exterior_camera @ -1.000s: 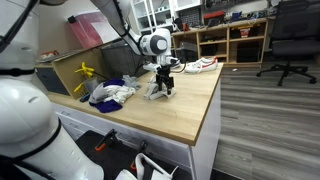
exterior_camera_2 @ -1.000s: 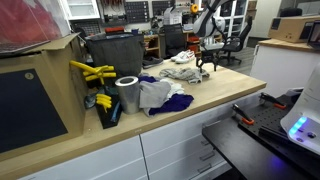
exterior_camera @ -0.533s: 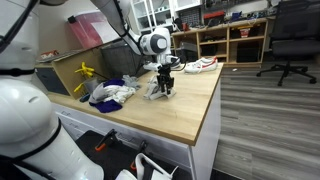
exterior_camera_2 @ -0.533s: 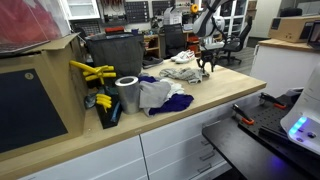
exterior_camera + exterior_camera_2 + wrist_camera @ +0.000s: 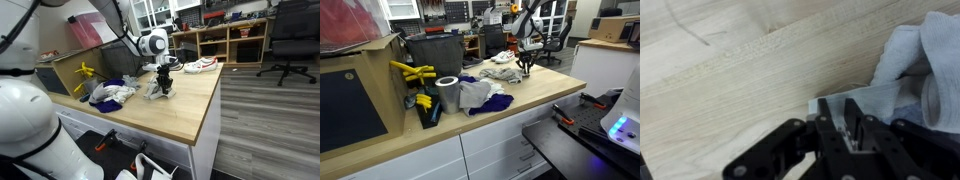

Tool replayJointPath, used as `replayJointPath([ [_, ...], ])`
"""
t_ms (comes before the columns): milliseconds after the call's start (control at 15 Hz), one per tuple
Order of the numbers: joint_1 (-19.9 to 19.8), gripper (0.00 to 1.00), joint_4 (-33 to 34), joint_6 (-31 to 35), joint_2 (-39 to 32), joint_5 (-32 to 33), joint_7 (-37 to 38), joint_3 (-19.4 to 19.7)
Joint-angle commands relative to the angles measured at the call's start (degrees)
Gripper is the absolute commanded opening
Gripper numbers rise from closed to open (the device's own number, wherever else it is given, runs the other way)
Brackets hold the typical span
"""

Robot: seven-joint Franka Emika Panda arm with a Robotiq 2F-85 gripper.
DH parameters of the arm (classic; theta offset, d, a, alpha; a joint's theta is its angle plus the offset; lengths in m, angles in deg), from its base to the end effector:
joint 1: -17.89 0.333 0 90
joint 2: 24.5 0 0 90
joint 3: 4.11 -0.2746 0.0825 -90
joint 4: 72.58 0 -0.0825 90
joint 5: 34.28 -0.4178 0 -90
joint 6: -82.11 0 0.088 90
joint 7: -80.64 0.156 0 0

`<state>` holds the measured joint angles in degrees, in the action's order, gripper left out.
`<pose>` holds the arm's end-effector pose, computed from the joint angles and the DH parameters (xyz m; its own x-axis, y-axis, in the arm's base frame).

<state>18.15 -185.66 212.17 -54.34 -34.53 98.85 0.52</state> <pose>0.5755 -0.0479 0.0759 0.9021 -0.3833 -0.1981 -0.3694 -0.9234 0.1047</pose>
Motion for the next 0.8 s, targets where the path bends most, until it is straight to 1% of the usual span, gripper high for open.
replayJointPath([
  [0,0.7,0.55,0.4,1.2,-2.2,0.3,-0.5,0.0],
  [67,0.9,0.16,0.5,1.4,-2.9,0.5,-0.5,0.1],
  [133,1.0,0.18,0.8,1.5,-3.7,0.7,-0.5,0.2],
  [200,1.1,0.17,1.3,1.4,-4.4,0.7,-0.7,0.3],
  [333,1.2,0.02,2.2,1.2,-4.7,1.0,-1.2,0.4],
  [400,1.2,0.00,2.5,1.0,-4.6,1.2,-1.4,0.4],
  [733,1.1,0.01,3.1,-0.2,-2.6,3.0,-3.8,0.6],
])
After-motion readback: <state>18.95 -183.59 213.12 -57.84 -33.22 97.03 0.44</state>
